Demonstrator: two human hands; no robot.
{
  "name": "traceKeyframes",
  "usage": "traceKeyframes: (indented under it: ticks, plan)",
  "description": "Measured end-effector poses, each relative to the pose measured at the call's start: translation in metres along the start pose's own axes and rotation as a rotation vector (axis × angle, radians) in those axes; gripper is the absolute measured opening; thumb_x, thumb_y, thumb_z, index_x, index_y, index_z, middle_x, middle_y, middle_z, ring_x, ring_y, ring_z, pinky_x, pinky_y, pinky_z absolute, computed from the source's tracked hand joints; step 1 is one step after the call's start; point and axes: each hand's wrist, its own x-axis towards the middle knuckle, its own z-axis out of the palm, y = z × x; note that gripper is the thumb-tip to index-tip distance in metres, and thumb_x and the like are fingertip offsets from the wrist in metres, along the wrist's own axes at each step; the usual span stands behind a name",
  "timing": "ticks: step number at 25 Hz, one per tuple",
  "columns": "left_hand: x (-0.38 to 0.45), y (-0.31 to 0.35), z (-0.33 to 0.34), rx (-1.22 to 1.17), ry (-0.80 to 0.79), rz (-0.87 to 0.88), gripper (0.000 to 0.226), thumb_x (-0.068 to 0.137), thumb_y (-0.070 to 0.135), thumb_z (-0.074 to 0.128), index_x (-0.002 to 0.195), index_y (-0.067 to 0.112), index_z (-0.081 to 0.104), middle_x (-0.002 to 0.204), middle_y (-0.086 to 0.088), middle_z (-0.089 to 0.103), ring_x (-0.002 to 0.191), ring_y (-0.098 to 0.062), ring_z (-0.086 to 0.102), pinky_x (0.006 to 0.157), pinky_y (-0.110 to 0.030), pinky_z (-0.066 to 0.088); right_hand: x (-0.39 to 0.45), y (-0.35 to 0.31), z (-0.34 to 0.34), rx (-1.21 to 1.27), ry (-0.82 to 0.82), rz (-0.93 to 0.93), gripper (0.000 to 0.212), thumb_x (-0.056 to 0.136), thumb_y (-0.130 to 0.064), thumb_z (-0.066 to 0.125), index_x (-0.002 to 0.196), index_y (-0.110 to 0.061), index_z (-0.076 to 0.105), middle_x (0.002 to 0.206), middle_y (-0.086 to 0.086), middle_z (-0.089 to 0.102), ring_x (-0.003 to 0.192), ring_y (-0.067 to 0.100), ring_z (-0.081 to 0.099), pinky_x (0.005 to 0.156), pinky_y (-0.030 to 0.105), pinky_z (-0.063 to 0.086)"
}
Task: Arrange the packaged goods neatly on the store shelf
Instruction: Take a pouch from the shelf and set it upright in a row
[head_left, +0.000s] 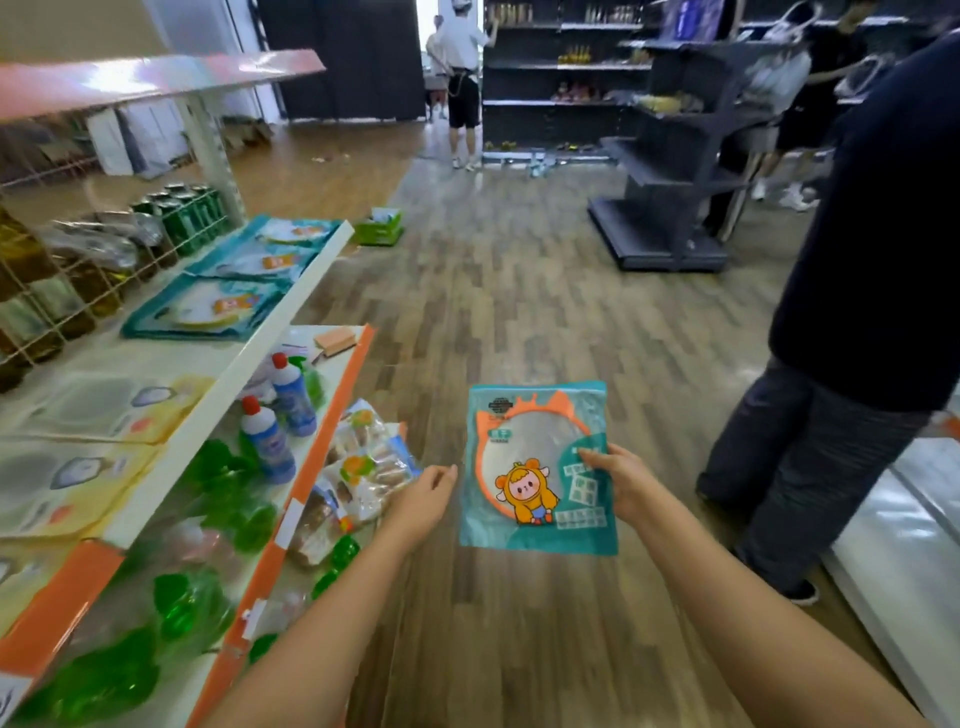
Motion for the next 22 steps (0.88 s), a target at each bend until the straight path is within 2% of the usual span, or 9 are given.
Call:
traceKeyframes:
  ticks: [3,5,7,9,10,12,15,17,22]
  plan:
    - [0.041,0.030,0.009,-0.006,0.004,0.011,0.025,0.100,0.039,0.036,0.101,0.022,0.054,0.106,0.000,0.058,0.098,-0.013,0.051,0.086,-0.029,0.040,0.040,-0.034,-0.008,0.004,-0.009,-0.018,0.008,0.088,0.004,0.055,0.087,-0.003,0.058,0.062,0.006,0.067,0.051,0.018,0.064,0.051,0.029,0.053]
    - [0.069,0.052,0.014,-0.018,0.023,0.022,0.024,0.101,0.036,0.036,0.096,0.021,0.054,0.106,-0.004,0.057,0.105,-0.011,0.051,0.102,-0.032,0.037,0.065,-0.062,-0.014,0.009,-0.016,-0.028,0.008,0.088,0.005,0.055,0.087,-0.003,0.058,0.062,0.006,0.068,0.050,0.018,0.065,0.048,0.028,0.053]
    - [0.098,0.068,0.018,0.007,0.062,0.037,0.025,0.101,0.038,0.036,0.090,0.026,0.055,0.106,-0.010,0.064,0.110,-0.016,0.056,0.113,-0.044,0.026,0.089,-0.087,-0.019,0.003,-0.040,-0.047,0.008,0.088,0.005,0.055,0.089,-0.003,0.058,0.070,0.009,0.066,0.055,0.020,0.064,0.051,0.030,0.054]
    - [0.123,0.081,0.023,0.073,0.055,0.053,0.028,0.100,0.040,0.036,0.100,0.023,0.058,0.106,-0.008,0.066,0.108,-0.021,0.059,0.109,-0.041,0.033,0.112,-0.105,-0.024,0.000,-0.062,-0.066,0.009,0.088,0.005,0.055,0.090,-0.003,0.058,0.078,0.011,0.063,0.064,0.022,0.061,0.057,0.033,0.052]
    - [0.135,0.087,0.026,0.098,0.043,0.056,0.033,0.100,0.040,0.036,0.109,0.019,0.059,0.112,-0.007,0.065,0.109,-0.022,0.058,0.101,-0.035,0.039,0.124,-0.112,-0.026,0.000,-0.070,-0.066,0.009,0.088,0.005,0.055,0.090,-0.003,0.058,0.079,0.011,0.063,0.066,0.023,0.060,0.059,0.033,0.052]
    - [0.158,0.098,0.029,0.116,0.022,0.056,0.038,0.100,0.040,0.036,0.120,0.015,0.057,0.121,-0.004,0.062,0.112,-0.022,0.056,0.087,-0.028,0.042,0.149,-0.118,-0.028,0.021,-0.068,-0.038,0.008,0.088,0.004,0.054,0.090,-0.003,0.058,0.079,0.011,0.063,0.065,0.023,0.061,0.060,0.034,0.052]
    - [0.194,0.105,0.033,0.116,0.019,0.043,0.039,0.100,0.042,0.036,0.119,0.015,0.058,0.122,-0.004,0.062,0.111,-0.020,0.056,0.093,-0.032,0.044,0.186,-0.120,-0.030,0.042,-0.053,0.020,0.009,0.088,0.005,0.054,0.089,-0.003,0.058,0.071,0.010,0.067,0.055,0.020,0.065,0.050,0.030,0.055]
    - [0.221,0.109,0.035,0.124,0.005,0.037,0.039,0.100,0.041,0.036,0.119,0.014,0.058,0.123,-0.004,0.061,0.111,-0.021,0.056,0.091,-0.030,0.044,0.212,-0.126,-0.029,0.050,-0.048,0.035,0.009,0.088,0.005,0.054,0.089,-0.002,0.058,0.061,0.007,0.069,0.051,0.018,0.066,0.050,0.030,0.054]
    - [0.316,0.129,0.022,0.207,0.001,0.070,0.038,0.100,0.038,0.038,0.118,0.012,0.059,0.121,-0.005,0.062,0.110,-0.021,0.056,0.085,-0.028,0.042,0.291,-0.173,-0.009,0.067,-0.029,0.027,0.008,0.088,0.004,0.054,0.089,-0.003,0.058,0.064,0.007,0.069,0.053,0.020,0.066,0.050,0.030,0.054]
